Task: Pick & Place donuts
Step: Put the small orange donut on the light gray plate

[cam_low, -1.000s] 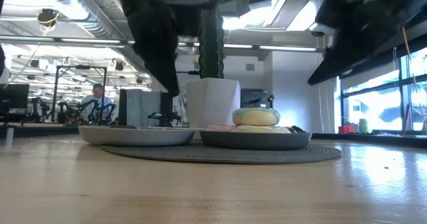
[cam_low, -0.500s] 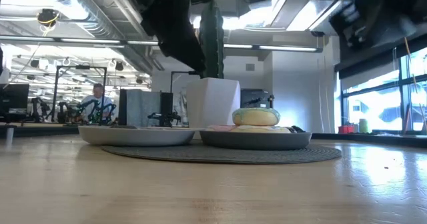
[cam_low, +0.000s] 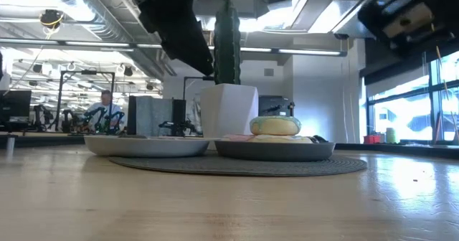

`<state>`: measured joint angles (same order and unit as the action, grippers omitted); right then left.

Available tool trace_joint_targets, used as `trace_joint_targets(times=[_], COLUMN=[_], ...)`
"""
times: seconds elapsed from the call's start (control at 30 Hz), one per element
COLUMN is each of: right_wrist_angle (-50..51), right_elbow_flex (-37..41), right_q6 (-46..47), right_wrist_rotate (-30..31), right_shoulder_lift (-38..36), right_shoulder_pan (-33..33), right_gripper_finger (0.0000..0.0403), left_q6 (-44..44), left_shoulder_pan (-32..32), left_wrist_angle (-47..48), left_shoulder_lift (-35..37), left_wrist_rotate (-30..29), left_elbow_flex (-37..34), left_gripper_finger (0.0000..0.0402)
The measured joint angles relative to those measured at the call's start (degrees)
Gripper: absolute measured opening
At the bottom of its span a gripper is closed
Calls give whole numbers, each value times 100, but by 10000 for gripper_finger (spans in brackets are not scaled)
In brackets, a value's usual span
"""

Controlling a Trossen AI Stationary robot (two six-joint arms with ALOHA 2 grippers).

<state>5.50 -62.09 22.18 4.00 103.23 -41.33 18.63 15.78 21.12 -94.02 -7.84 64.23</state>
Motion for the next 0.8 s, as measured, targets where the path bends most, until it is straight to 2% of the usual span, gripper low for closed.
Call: trace_joint_targets(times=[0.33, 0.53, 0.67, 0.8], right_wrist_angle=[395, 253, 248, 303], right_elbow_flex=[-32, -32, -32, -32], right_q6=[149, 167, 163, 158], right_wrist_rotate=[252, 392, 244, 109], right_shoulder_lift=[381, 585, 711, 733], right_shoulder_pan=[-62, -67, -82, -82], right_gripper_finger=[155, 153, 137, 103], left_q6=[9, 11, 11, 31], left_shoulder_pan=[193, 169, 169, 169], left_wrist_angle=[2, 8, 6, 7], left_shoulder_lift=[-2, -3, -4, -4], left_wrist_rotate=[4, -4, -13, -7], left_elbow_flex=[0, 0, 0, 0], left_gripper_finger=[132, 135, 136, 132])
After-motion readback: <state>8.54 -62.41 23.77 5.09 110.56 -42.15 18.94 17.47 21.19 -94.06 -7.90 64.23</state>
